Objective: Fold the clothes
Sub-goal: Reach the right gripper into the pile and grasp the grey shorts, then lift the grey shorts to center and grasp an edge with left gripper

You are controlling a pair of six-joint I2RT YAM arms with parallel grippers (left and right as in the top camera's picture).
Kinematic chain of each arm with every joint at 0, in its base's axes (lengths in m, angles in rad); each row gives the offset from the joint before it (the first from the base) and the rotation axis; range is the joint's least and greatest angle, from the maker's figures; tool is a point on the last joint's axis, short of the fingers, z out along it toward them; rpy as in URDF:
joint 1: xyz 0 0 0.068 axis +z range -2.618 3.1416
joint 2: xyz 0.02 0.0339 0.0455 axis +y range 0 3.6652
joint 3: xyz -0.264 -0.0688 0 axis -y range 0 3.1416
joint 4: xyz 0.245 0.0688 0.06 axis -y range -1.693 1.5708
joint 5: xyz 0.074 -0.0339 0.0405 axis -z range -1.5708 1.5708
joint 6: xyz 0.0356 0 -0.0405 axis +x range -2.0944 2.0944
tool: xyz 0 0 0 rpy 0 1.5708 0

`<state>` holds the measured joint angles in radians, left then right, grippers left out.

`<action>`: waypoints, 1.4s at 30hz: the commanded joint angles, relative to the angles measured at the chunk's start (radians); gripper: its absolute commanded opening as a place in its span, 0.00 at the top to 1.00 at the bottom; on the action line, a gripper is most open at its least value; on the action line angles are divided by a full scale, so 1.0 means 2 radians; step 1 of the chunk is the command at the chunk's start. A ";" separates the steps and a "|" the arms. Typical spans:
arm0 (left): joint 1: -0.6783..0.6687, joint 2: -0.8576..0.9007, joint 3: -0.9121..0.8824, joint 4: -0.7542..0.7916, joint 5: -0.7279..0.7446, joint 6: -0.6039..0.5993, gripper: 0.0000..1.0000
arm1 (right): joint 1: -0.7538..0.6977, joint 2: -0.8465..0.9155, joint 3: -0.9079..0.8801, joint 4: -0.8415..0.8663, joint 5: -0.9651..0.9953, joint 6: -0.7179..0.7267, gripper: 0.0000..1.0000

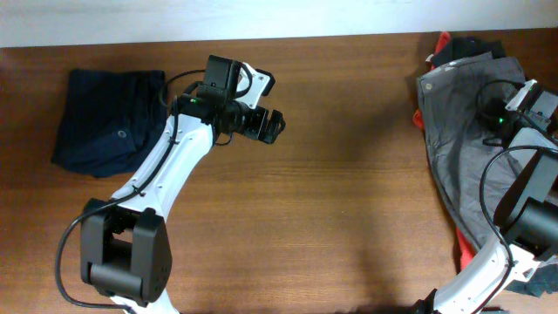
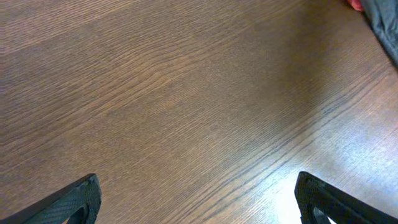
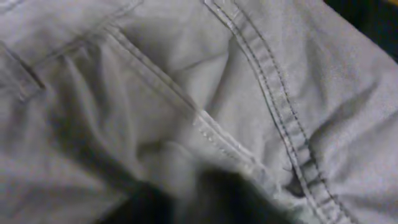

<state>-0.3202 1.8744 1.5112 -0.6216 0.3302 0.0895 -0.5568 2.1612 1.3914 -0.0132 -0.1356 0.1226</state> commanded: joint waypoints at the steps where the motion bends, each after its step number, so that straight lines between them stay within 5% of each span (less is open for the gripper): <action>1: 0.000 0.004 0.009 0.002 -0.012 0.006 0.01 | -0.001 0.007 0.012 -0.002 0.009 -0.003 0.87; 3: 0.000 0.004 0.009 0.004 -0.012 0.006 0.02 | 0.000 -0.010 0.019 -0.009 0.008 -0.003 0.96; 12: 0.001 0.003 0.014 0.013 -0.012 0.006 0.02 | 0.001 -0.136 0.057 -0.065 0.003 -0.003 0.96; 21: 0.018 -0.010 0.119 -0.042 -0.011 0.003 0.02 | 0.040 -0.289 0.060 -0.108 -0.049 -0.005 0.96; 27: 0.044 -0.043 0.188 -0.089 -0.012 0.002 0.02 | 0.132 -0.373 0.060 -0.162 -0.075 -0.005 0.96; 35: 0.165 -0.127 0.205 -0.157 -0.012 0.002 0.02 | 0.335 -0.453 0.060 -0.218 -0.073 -0.005 0.96; 42: 0.201 -0.132 0.204 -0.195 -0.012 0.003 0.02 | 0.396 -0.430 0.059 -0.266 -0.071 -0.004 0.96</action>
<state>0.0784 1.6192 1.9102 -0.9924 0.3012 0.0891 0.2035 1.2800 1.4807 -0.5236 -0.2859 0.1192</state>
